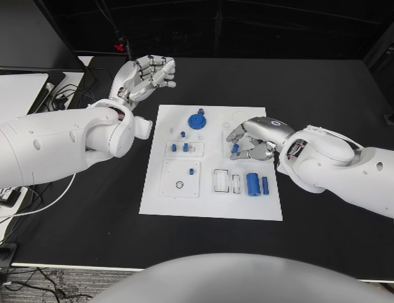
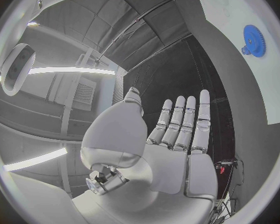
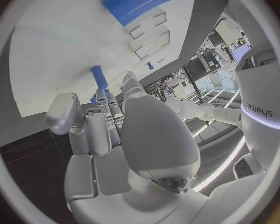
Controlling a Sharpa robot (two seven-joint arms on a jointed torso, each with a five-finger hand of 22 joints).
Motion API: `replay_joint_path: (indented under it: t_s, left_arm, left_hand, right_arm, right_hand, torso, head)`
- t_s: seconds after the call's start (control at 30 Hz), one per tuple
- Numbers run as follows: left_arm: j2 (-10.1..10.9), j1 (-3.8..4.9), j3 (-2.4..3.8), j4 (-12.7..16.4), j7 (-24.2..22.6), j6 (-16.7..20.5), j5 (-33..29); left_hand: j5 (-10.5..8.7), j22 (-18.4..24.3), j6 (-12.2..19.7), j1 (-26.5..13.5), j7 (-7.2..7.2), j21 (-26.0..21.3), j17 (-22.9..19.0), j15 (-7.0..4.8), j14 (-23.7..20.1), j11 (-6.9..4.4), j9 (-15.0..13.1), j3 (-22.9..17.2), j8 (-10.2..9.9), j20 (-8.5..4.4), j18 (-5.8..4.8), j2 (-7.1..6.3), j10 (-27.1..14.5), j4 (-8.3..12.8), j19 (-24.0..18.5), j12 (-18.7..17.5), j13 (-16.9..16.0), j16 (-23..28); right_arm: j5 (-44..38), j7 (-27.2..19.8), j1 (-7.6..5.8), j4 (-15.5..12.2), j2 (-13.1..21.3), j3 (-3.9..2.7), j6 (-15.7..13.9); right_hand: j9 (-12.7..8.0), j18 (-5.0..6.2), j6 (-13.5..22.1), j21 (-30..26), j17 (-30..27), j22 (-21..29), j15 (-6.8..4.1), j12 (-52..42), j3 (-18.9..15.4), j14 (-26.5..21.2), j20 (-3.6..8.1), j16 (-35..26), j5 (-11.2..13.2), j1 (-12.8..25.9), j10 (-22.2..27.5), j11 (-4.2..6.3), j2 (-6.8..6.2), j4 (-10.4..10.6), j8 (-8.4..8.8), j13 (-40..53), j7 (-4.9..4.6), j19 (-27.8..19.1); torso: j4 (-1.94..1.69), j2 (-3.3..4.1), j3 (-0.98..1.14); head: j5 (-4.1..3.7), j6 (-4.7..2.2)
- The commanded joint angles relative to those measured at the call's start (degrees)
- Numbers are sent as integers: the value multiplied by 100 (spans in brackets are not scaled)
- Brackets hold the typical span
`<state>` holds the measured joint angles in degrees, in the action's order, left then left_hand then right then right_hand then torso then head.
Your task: Assemble the parts on the task board
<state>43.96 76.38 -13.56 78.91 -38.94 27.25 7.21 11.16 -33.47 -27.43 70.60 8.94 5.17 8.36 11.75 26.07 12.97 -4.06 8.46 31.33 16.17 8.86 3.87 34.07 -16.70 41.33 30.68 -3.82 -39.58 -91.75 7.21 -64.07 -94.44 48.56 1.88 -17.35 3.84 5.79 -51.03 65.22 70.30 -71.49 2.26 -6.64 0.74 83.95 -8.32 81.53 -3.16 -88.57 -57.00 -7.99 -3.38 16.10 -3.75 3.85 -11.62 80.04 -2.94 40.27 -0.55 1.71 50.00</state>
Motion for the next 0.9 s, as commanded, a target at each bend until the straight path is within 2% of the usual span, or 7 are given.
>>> replay_joint_path:
  t_s: [0.03,0.27,0.57,0.9]
  left_arm:
    - [1,9,5,1,-270,-41,-13]
    - [-3,9,5,2,-267,-40,-13]
    - [-3,9,5,-3,-261,-38,-13]
    - [-4,9,5,-12,-257,-33,-13]
  left_hand:
    - [21,9,42,-16,656,-5,-5,10,-15,-2,10,40,39,12,3,54,-26,4,-14,27,2,-23]
    - [23,10,43,-11,656,-2,-9,9,-12,-2,10,42,43,12,4,59,-25,5,-9,32,2,-29]
    - [26,11,45,-4,655,1,-15,8,-10,-3,10,44,48,12,6,64,-24,5,-5,38,2,-36]
    - [34,13,47,7,654,5,-23,7,-8,-4,10,48,55,12,7,71,-23,6,2,46,2,-47]
  right_arm:
    - [-457,452,8,29,-58,-3,336]
    - [-621,638,48,119,-172,-3,331]
    - [-727,738,70,135,-212,-3,181]
    - [-790,651,76,114,-212,-4,-4]
  right_hand:
    - [7,29,-37,-37,-5,5,24,-39,39,248,0,14,32,33,-9,31,45,1,-38,8,24,-12]
    - [18,26,-150,-30,7,2,5,-126,160,251,18,29,34,-118,-20,52,137,-64,-81,2,47,-7]
    - [22,23,-272,-16,23,-6,-14,-217,301,256,35,45,37,-246,-107,78,225,-92,-118,0,70,3]
    - [35,18,-553,18,5,-30,-82,-331,440,255,89,47,37,-308,-445,165,241,-12,-205,-19,145,25]
  torso:
    - [-3,2,-3]
    - [-5,3,0]
    - [2,1,-2]
    - [3,-1,-1]
  head:
    - [-3,0]
    - [9,0]
    - [8,0]
    - [10,0]
